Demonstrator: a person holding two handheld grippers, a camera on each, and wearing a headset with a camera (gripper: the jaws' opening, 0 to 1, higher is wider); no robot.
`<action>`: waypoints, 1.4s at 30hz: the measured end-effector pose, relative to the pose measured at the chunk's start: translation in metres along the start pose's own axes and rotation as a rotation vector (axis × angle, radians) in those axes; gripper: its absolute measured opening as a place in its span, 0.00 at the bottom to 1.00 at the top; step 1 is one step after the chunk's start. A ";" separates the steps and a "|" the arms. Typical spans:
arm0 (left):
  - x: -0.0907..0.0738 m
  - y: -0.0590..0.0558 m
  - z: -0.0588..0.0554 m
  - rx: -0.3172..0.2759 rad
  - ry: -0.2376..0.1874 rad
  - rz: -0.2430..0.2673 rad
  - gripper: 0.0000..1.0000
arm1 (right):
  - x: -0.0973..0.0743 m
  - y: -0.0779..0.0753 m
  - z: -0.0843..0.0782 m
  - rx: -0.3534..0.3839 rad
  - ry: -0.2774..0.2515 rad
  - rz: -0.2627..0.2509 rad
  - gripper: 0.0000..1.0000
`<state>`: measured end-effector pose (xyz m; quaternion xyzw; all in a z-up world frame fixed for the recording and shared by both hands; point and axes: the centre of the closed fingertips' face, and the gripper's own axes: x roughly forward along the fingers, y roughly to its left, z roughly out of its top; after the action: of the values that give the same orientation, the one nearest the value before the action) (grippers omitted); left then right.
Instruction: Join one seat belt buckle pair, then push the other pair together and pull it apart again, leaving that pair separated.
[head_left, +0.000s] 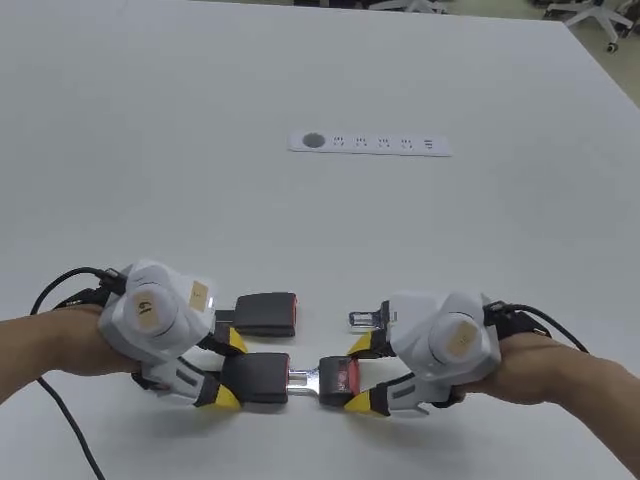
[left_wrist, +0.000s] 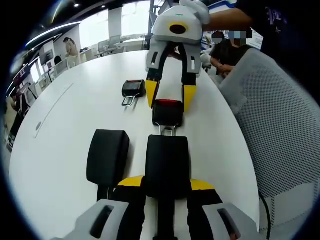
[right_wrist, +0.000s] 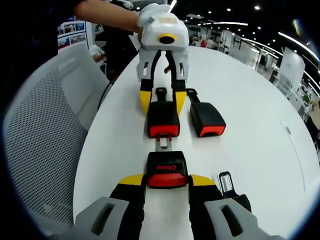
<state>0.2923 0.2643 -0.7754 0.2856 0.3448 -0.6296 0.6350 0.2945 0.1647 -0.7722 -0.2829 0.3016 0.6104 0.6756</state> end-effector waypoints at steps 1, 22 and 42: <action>0.000 0.000 0.000 -0.001 0.000 0.001 0.32 | 0.001 0.000 0.000 0.000 -0.001 -0.001 0.30; 0.001 0.003 -0.002 -0.015 -0.009 0.008 0.32 | 0.003 0.002 0.005 0.006 -0.041 -0.008 0.30; 0.001 0.001 0.000 -0.006 0.000 0.017 0.32 | 0.008 0.000 0.006 -0.016 -0.027 -0.006 0.29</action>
<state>0.2930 0.2634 -0.7764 0.2867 0.3441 -0.6232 0.6412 0.2957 0.1746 -0.7745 -0.2811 0.2868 0.6144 0.6791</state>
